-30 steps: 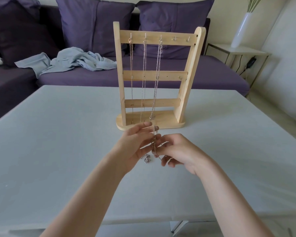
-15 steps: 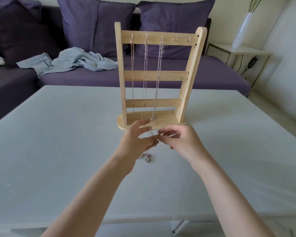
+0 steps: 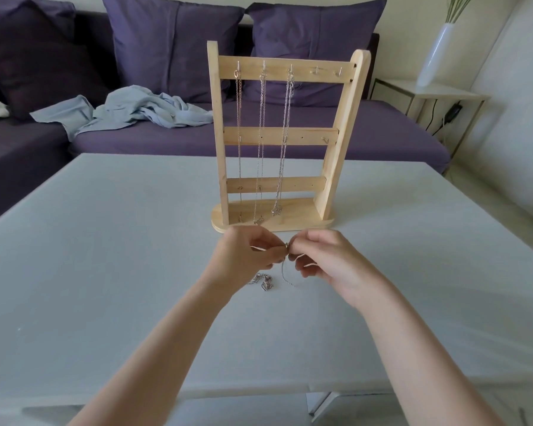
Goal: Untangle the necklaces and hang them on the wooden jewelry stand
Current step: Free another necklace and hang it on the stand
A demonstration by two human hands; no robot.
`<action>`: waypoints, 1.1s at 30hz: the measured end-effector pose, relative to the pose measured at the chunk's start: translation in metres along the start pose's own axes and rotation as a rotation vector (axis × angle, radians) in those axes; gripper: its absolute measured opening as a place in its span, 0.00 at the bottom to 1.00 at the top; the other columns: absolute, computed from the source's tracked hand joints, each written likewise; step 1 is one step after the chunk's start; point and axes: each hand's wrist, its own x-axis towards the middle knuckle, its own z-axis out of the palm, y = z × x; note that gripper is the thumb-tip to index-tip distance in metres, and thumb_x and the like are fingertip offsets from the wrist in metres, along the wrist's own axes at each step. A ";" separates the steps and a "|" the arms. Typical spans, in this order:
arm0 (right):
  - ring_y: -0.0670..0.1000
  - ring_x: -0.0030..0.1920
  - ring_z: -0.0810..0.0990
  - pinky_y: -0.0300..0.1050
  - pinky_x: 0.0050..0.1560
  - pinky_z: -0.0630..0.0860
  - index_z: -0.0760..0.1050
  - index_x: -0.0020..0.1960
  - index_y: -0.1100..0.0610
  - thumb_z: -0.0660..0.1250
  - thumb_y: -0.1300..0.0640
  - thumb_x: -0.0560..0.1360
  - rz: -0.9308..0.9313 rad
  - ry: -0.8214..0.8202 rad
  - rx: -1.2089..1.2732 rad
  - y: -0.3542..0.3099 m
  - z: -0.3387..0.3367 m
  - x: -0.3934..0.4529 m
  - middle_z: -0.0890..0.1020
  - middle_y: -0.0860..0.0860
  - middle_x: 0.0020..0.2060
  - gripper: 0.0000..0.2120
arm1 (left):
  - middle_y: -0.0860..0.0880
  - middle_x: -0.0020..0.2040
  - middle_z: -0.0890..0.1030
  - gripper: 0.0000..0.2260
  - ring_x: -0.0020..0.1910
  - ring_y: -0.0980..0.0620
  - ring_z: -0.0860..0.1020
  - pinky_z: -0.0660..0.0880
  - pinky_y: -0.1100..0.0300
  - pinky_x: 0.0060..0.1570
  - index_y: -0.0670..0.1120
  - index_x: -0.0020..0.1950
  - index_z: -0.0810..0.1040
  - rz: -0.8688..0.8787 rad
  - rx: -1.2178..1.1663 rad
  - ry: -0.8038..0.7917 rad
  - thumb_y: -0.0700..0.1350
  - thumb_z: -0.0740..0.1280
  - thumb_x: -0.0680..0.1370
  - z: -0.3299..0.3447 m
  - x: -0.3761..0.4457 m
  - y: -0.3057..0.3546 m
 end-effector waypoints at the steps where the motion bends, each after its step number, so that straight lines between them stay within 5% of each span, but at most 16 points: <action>1: 0.48 0.29 0.71 0.38 0.30 0.68 0.74 0.34 0.59 0.61 0.66 0.73 0.027 -0.006 0.051 -0.001 0.001 0.000 0.75 0.52 0.30 0.10 | 0.50 0.35 0.82 0.05 0.36 0.55 0.80 0.79 0.62 0.42 0.45 0.38 0.80 -0.001 0.005 -0.008 0.37 0.72 0.72 0.000 0.000 0.001; 9: 0.48 0.24 0.63 0.38 0.26 0.63 0.62 0.30 0.56 0.54 0.62 0.74 0.162 -0.162 0.343 -0.007 0.000 0.000 0.64 0.50 0.24 0.14 | 0.55 0.34 0.76 0.08 0.34 0.59 0.74 0.72 0.66 0.40 0.48 0.38 0.72 -0.127 -0.329 -0.260 0.40 0.66 0.77 -0.003 -0.004 0.010; 13: 0.47 0.25 0.65 0.38 0.27 0.63 0.66 0.30 0.56 0.58 0.63 0.76 0.066 -0.155 0.277 -0.006 0.001 0.000 0.67 0.49 0.24 0.15 | 0.54 0.33 0.75 0.10 0.33 0.58 0.73 0.73 0.67 0.39 0.48 0.37 0.70 -0.165 -0.451 -0.174 0.37 0.64 0.77 0.000 -0.001 0.009; 20: 0.47 0.27 0.71 0.36 0.29 0.68 0.76 0.43 0.59 0.67 0.63 0.74 -0.060 0.015 0.091 0.000 -0.002 -0.001 0.77 0.51 0.32 0.02 | 0.52 0.31 0.76 0.08 0.30 0.58 0.75 0.75 0.68 0.37 0.44 0.40 0.73 -0.124 -0.343 -0.051 0.32 0.66 0.74 0.001 0.001 0.002; 29: 0.48 0.37 0.77 0.37 0.41 0.73 0.77 0.44 0.57 0.71 0.67 0.69 -0.141 0.024 -0.022 0.002 -0.008 0.001 0.82 0.54 0.36 0.07 | 0.52 0.35 0.80 0.07 0.32 0.57 0.74 0.72 0.68 0.33 0.46 0.44 0.74 -0.085 -0.126 -0.024 0.37 0.71 0.73 0.002 0.002 -0.001; 33: 0.51 0.36 0.74 0.42 0.44 0.72 0.74 0.43 0.56 0.69 0.67 0.69 -0.103 0.028 -0.091 0.002 -0.007 0.001 0.81 0.54 0.34 0.09 | 0.50 0.36 0.81 0.08 0.35 0.53 0.73 0.70 0.60 0.38 0.47 0.43 0.73 -0.060 -0.027 -0.057 0.36 0.69 0.74 0.003 0.001 -0.001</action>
